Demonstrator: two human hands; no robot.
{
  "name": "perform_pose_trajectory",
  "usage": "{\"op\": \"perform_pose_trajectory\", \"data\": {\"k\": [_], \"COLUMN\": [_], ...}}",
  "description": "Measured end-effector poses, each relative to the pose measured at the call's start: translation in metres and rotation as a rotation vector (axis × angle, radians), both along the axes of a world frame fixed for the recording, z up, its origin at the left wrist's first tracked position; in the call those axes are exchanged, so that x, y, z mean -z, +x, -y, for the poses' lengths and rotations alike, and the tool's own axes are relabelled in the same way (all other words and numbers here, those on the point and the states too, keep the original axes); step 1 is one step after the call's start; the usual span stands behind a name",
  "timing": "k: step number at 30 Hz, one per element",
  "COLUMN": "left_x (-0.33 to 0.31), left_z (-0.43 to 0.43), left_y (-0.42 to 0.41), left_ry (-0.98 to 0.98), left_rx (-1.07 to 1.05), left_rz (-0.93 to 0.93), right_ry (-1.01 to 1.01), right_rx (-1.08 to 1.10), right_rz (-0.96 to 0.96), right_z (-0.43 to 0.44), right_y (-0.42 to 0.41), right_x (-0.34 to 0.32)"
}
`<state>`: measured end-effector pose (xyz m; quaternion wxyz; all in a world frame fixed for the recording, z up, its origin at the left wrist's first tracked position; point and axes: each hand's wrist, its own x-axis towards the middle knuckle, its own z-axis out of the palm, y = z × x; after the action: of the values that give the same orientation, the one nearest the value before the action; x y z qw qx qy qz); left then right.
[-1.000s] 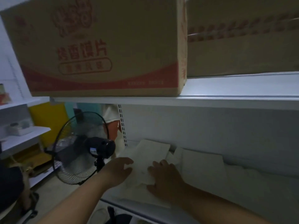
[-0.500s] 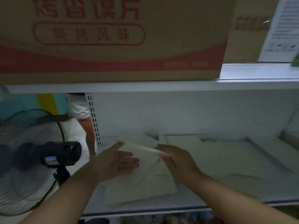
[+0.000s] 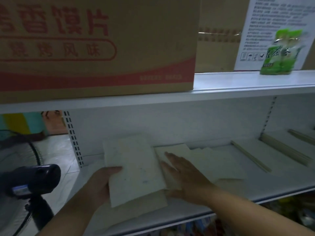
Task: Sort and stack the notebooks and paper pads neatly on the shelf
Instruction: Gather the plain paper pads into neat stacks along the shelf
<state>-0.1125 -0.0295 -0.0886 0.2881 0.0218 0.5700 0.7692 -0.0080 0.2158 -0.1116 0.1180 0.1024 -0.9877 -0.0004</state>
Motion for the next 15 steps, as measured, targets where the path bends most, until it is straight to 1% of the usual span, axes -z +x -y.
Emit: {"op": "perform_pose_trajectory", "data": {"k": [1, 2, 4, 7, 9, 10, 12, 13, 14, 15], "left_x": [0.002, 0.002, 0.002, 0.003, 0.001, -0.001, -0.005, -0.006, -0.008, -0.009], "left_z": [0.004, 0.01, 0.017, 0.024, 0.024, 0.022, 0.016, 0.013, 0.011, 0.009], "left_y": [-0.003, -0.006, -0.006, -0.005, -0.004, -0.003, 0.001, 0.003, 0.005, 0.007], "left_ry": [0.012, 0.012, 0.011, -0.023, -0.059, -0.075, -0.085, -0.095, -0.108, -0.11], "left_rx": [-0.026, -0.053, -0.074, -0.072, -0.074, -0.085, -0.105, -0.108, -0.118, -0.121], "left_rz": [-0.03, -0.043, -0.064, -0.078, -0.086, -0.092, -0.105, -0.113, -0.123, -0.128], "right_ry": [-0.038, -0.025, 0.0, -0.082, -0.145, -0.204, -0.41, -0.498, -0.563, -0.593], "right_rx": [0.108, 0.144, 0.194, 0.227, 0.203, 0.194, 0.202, 0.21, 0.229, 0.255], "right_rz": [0.173, 0.272, 0.318, 0.26, 0.282, 0.31, 0.321, 0.278, 0.189, 0.036], "right_z": [-0.009, -0.016, -0.028, -0.028, -0.033, -0.035, -0.043, -0.046, -0.047, -0.046], "right_y": [0.0, 0.001, 0.0, -0.001, -0.003, -0.002, 0.001, 0.002, 0.003, 0.001], "right_x": [0.01, 0.016, 0.032, 0.033, 0.03, 0.025, 0.013, 0.008, 0.003, 0.0]}}
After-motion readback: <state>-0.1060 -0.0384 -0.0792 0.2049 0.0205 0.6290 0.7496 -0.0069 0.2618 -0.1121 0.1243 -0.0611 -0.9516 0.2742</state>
